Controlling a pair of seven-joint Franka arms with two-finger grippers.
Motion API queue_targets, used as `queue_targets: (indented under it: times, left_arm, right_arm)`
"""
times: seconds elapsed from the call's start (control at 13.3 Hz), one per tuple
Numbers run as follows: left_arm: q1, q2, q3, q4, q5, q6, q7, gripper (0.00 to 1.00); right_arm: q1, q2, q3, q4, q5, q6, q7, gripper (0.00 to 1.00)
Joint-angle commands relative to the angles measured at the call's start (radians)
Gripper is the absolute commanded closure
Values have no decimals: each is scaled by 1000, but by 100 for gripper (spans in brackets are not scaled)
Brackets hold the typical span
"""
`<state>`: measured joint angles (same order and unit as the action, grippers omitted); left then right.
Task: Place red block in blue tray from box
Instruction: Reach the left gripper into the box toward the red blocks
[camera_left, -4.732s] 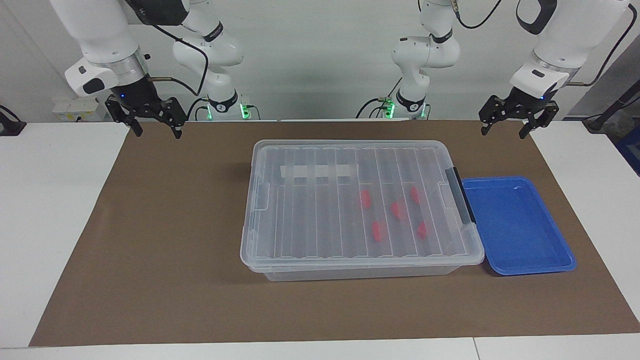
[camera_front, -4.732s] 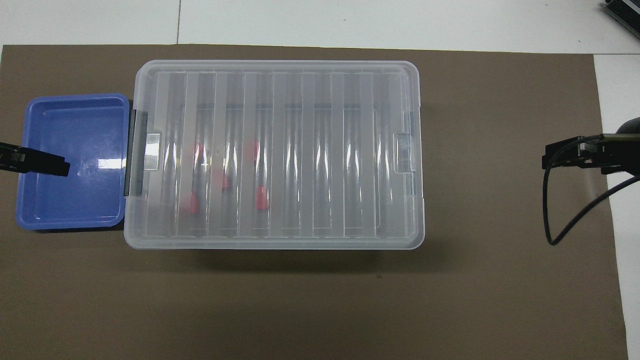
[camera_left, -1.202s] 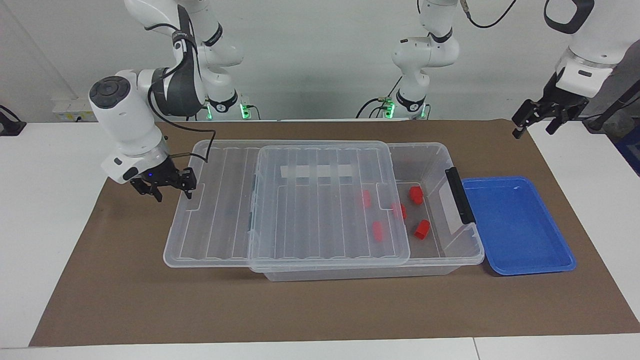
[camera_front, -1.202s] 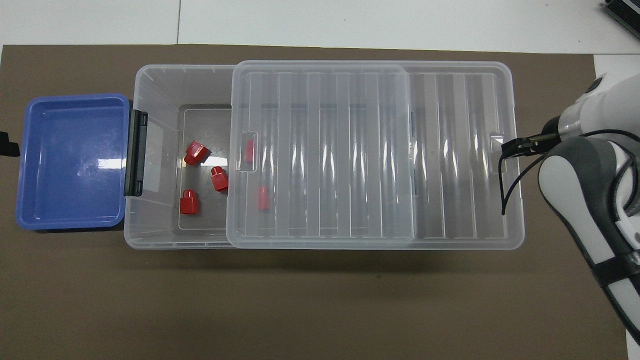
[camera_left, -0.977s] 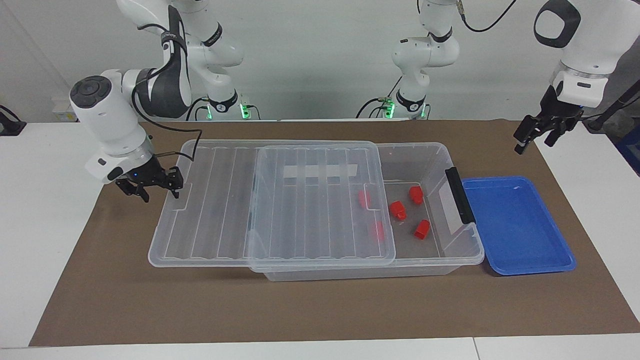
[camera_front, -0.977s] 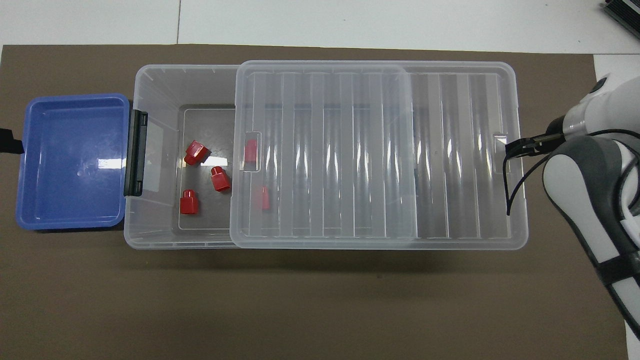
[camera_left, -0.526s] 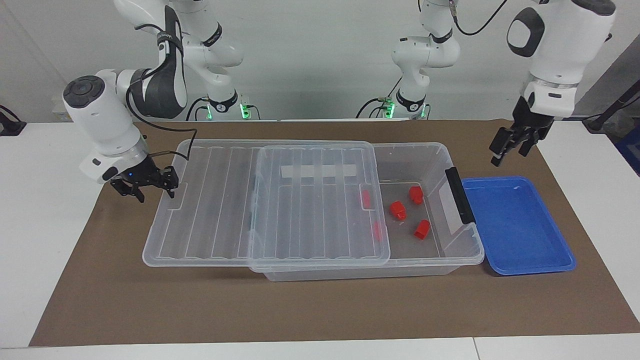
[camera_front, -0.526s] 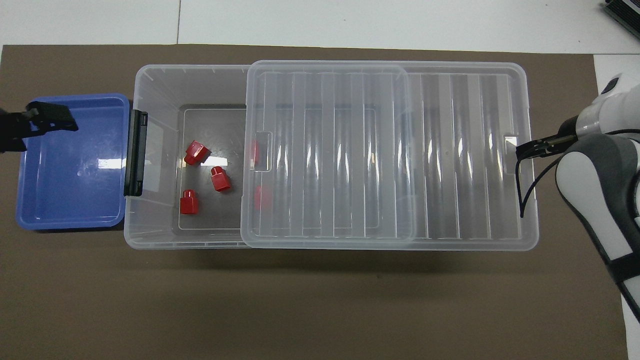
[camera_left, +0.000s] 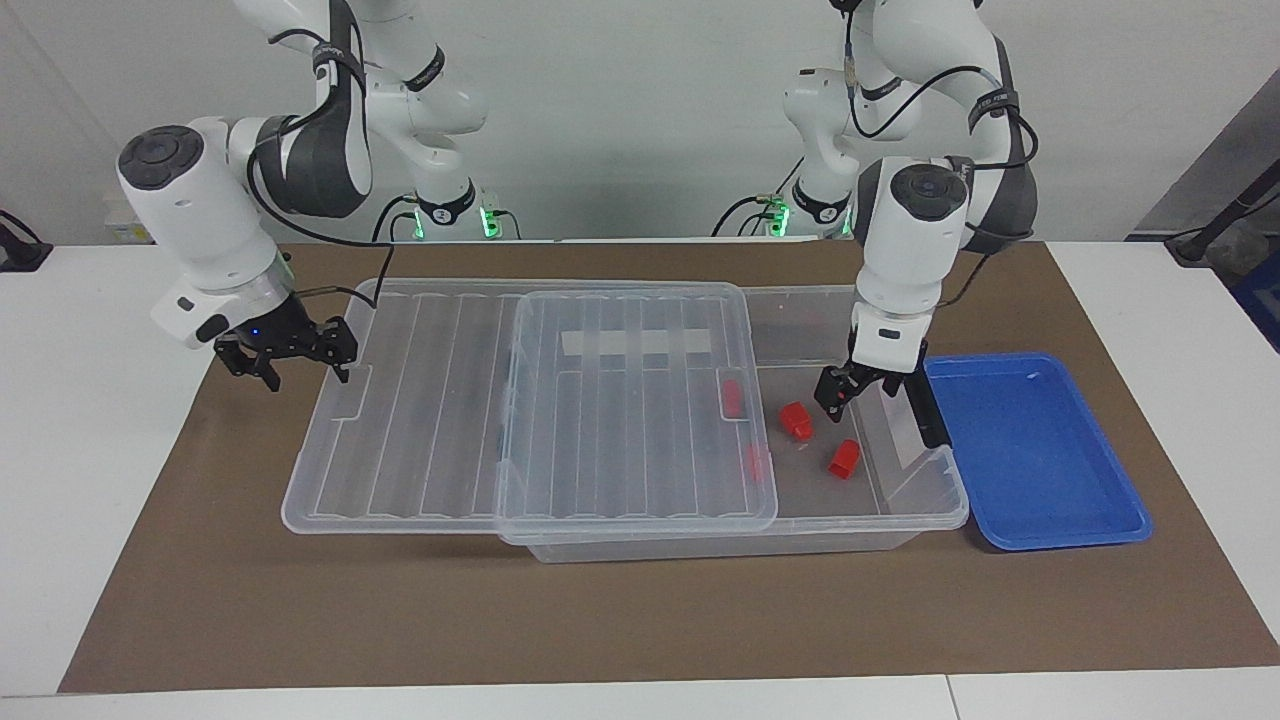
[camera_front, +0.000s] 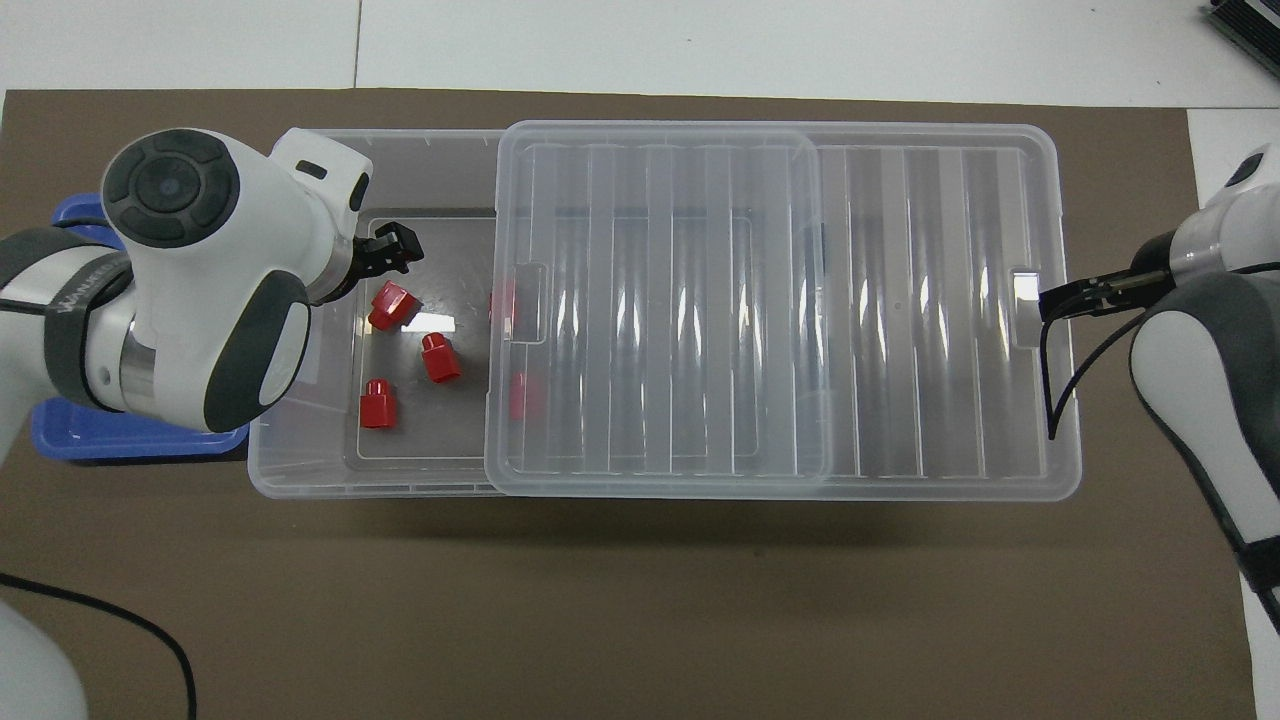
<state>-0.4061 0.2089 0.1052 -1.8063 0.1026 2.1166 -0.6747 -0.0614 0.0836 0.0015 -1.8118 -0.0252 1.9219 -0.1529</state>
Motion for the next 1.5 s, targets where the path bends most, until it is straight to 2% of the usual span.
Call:
queue_targets:
  times: [0.0,0.3,0.45,0.75,1.2,1.43]
  left_arm:
    - [-40,-43,17,-187,28,170,-83,0]
    - [-59,-34,14,-234,29,236,-126,0]
    - [-77,-29,14,-248,29,266,-190,1]
    - [-89,-31,16,-347,29,362,-217,1]
    - [-126,20,16,-361,88,410,-220,2]
    - [-126,26,17,-361,91,427,-220,12]
  right_arm:
    - [14,-64,5,-31,1,-53,100,6]
    - [64,-108,8,-24,4,-83,221,3]
    - [92,-108,9,29,4,-147,291,2]
    - [94,-84,28,176,4,-224,311,1]
    - [91,-82,28,250,2,-299,311,1]
    - [84,-84,26,256,-2,-319,309,1]
